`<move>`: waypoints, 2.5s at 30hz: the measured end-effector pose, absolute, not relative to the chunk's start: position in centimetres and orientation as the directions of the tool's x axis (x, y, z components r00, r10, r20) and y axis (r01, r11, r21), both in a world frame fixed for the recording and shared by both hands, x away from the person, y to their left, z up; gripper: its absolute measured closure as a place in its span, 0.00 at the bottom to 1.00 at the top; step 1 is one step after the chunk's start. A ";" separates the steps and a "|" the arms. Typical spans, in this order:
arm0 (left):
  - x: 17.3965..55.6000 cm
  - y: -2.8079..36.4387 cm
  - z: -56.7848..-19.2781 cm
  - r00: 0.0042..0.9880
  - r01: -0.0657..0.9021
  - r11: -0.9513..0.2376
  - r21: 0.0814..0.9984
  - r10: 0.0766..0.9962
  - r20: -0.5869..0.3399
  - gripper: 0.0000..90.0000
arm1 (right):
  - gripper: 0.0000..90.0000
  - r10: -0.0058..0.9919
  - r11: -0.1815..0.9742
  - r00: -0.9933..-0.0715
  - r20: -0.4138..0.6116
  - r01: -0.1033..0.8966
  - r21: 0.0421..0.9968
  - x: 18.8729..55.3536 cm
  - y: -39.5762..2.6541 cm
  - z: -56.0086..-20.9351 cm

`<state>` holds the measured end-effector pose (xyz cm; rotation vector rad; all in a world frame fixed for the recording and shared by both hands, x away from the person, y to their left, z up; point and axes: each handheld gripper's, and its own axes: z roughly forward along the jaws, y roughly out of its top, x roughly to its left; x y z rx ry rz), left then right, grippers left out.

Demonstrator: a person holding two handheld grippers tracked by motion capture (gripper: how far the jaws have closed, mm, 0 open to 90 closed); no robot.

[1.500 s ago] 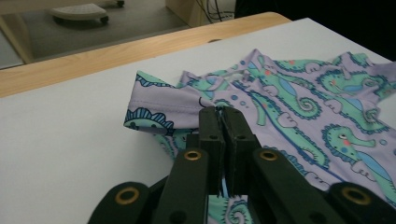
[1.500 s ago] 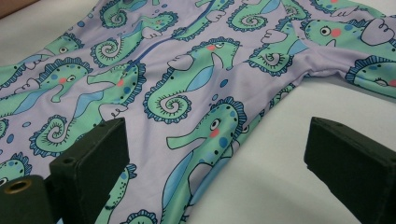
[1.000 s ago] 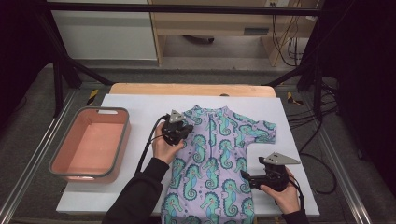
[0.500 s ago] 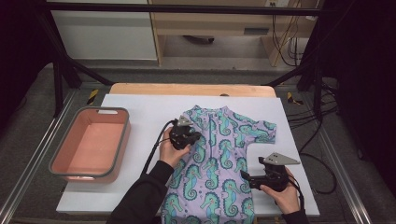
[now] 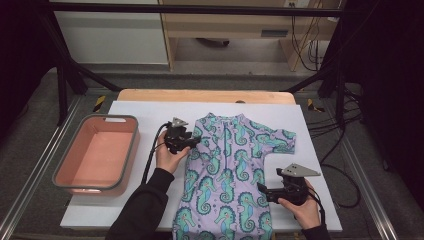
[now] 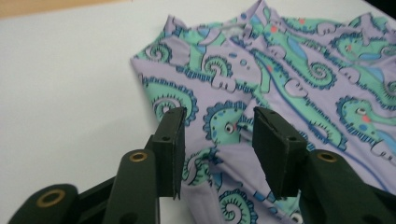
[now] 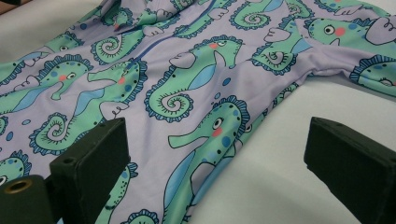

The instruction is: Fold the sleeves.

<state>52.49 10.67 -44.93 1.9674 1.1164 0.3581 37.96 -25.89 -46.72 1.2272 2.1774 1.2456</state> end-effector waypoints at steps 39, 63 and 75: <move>53.4 7.1 -46.7 0.601 0.547 -0.305 0.779 0.791 -0.112 0.55 | 0.08 0.815 0.241 -0.567 0.115 0.513 0.824 37.9 -25.8 -46.7; 51.6 5.4 -45.2 0.734 0.502 -0.321 0.803 0.648 -0.200 0.71 | 0.08 0.815 0.236 -0.567 0.119 0.512 0.826 37.9 -25.8 -46.6; 49.7 10.8 -44.7 0.689 0.504 -0.261 0.823 0.697 -0.201 0.30 | 0.08 0.831 0.216 -0.542 0.125 0.521 0.826 38.2 -26.1 -46.3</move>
